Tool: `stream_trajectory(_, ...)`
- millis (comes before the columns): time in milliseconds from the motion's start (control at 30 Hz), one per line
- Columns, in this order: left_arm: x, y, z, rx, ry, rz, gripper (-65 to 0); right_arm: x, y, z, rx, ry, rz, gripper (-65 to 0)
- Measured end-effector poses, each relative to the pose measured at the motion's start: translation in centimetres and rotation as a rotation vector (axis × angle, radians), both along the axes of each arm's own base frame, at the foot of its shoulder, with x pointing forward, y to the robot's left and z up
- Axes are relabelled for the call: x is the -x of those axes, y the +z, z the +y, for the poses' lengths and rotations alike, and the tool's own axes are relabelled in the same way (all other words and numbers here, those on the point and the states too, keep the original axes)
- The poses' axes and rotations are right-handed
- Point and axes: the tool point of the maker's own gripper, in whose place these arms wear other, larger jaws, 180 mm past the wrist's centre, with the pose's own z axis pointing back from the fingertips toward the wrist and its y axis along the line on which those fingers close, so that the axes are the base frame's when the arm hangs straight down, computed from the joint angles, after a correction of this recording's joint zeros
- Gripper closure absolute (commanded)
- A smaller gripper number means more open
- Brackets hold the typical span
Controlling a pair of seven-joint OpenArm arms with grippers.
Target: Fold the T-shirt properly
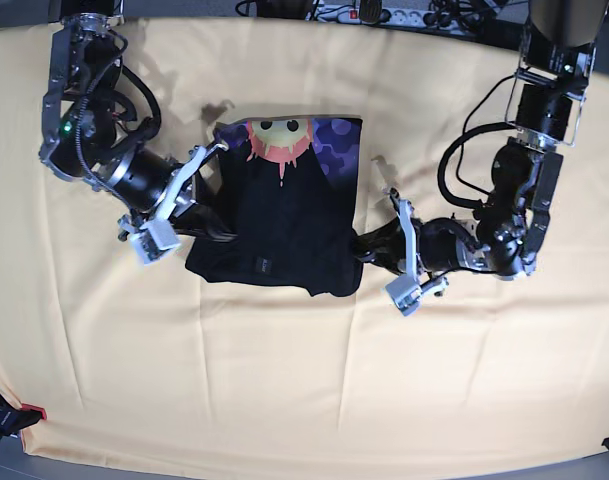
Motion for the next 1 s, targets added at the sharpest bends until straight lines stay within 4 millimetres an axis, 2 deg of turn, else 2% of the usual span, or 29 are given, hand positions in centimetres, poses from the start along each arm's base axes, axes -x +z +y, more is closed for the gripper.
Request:
stream_trajectory(67,0.5,1.9,0.3,0.082,-0.010,0.046,0.0,0.5,2.1,-0.9,-0.111,0.016,-0.025,0.0)
stream_trajectory(200,1.8,5.5,1.4,0.254,-0.041,0.116,0.0,2.5,2.9,-4.2,-0.197,0.014,0.047,0.0)
stream_trajectory(267,2.5,5.1,2.6,0.235,-0.025,0.122,0.0,3.6,2.6,-5.8,-0.212,-0.017,0.069,0.0)
stream_trajectory(333,3.7,3.5,3.9,0.203,0.015,0.159,0.0,5.1,0.2,-7.7,-0.145,-0.081,0.157,0.0)
stream_trajectory(400,4.9,2.9,4.7,0.210,0.075,0.211,0.0,6.8,-1.0,-9.4,-0.128,-0.140,0.210,0.0)
stream_trajectory(533,7.0,3.7,6.1,0.213,0.118,0.166,0.0,9.4,-1.4,-11.9,-0.061,-0.230,0.244,0.0)
stream_trajectory(633,10.5,3.2,7.4,0.132,0.132,0.167,0.0,12.2,-1.1,-13.3,0.021,-0.287,0.274,0.0)
stream_trajectory(800,16.4,4.8,7.6,0.057,0.128,0.122,0.0,16.2,-0.5,-15.2,0.154,-0.348,0.334,0.0)
stream_trajectory(1000,25.1,5.0,8.0,-0.093,0.117,0.238,0.0,21.7,-2.4,-15.9,0.217,-0.351,0.537,0.0)
